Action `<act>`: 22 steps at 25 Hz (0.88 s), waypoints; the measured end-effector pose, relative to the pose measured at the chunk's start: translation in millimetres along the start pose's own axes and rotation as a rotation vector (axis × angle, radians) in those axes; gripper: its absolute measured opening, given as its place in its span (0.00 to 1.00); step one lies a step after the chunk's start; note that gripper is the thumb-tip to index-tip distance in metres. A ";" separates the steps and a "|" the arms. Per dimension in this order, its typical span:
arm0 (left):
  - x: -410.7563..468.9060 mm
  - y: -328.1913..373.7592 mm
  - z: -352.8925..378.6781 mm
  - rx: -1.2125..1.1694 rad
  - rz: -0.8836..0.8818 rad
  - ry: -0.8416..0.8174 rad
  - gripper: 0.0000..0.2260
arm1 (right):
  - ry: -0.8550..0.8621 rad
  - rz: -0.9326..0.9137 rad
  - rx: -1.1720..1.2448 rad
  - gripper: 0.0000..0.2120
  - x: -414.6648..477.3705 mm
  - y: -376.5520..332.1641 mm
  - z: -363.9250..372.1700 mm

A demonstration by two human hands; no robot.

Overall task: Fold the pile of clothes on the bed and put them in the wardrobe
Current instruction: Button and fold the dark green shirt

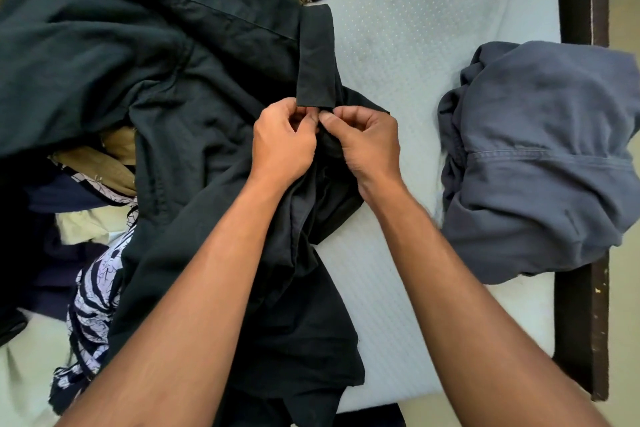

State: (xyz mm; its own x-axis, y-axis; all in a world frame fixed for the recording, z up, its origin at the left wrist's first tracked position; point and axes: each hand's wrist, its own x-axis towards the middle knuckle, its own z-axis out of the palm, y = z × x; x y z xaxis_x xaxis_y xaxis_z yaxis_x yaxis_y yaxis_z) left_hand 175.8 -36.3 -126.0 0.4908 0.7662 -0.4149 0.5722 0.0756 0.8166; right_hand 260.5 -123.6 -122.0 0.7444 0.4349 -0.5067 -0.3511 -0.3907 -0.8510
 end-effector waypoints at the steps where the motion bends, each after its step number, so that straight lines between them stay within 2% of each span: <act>1: -1.5 1.4 0.4 -0.016 -0.003 0.015 0.08 | 0.030 -0.026 0.019 0.00 -3.2 1.1 4.3; 3: -5.2 2.5 1.2 -0.043 -0.006 0.036 0.07 | 0.058 0.111 0.253 0.04 -6.5 2.6 11.3; 5: -8.3 2.4 1.2 -0.058 0.011 0.034 0.04 | -0.041 0.329 0.561 0.10 -5.0 4.1 12.4; 8: -8.0 5.7 -0.8 -0.099 0.012 -0.014 0.04 | -0.274 0.498 0.631 0.08 -0.4 -3.7 -2.4; 11: -6.3 14.0 -4.1 -0.129 0.002 -0.093 0.05 | -0.438 0.637 0.676 0.11 6.7 -15.4 -22.6; 13: -2.9 20.3 -12.2 -0.168 -0.018 -0.147 0.05 | -0.524 0.623 0.579 0.11 11.2 -23.7 -29.5; 15: -2.6 25.4 -23.4 -0.089 0.012 -0.182 0.04 | -0.535 0.538 0.390 0.09 12.6 -27.6 -32.0; 17: -10.0 32.2 -30.0 -0.001 0.044 -0.093 0.04 | -0.524 0.455 0.266 0.07 11.3 -31.4 -28.6; 19: -26.6 40.8 -31.5 0.062 0.095 0.059 0.04 | -0.499 0.377 0.183 0.08 5.4 -34.7 -19.5; 22: -44.1 46.3 -24.8 0.004 0.121 0.190 0.06 | -0.401 0.258 0.174 0.07 -3.2 -35.8 -10.5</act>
State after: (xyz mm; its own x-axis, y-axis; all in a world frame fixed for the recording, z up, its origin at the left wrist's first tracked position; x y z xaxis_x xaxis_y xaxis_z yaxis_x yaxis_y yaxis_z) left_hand 164.4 -50.7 -59.9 0.4233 0.8762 -0.2305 0.5198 -0.0265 0.8539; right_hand 276.7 -119.4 -88.5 0.3566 0.6326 -0.6875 -0.6097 -0.4000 -0.6843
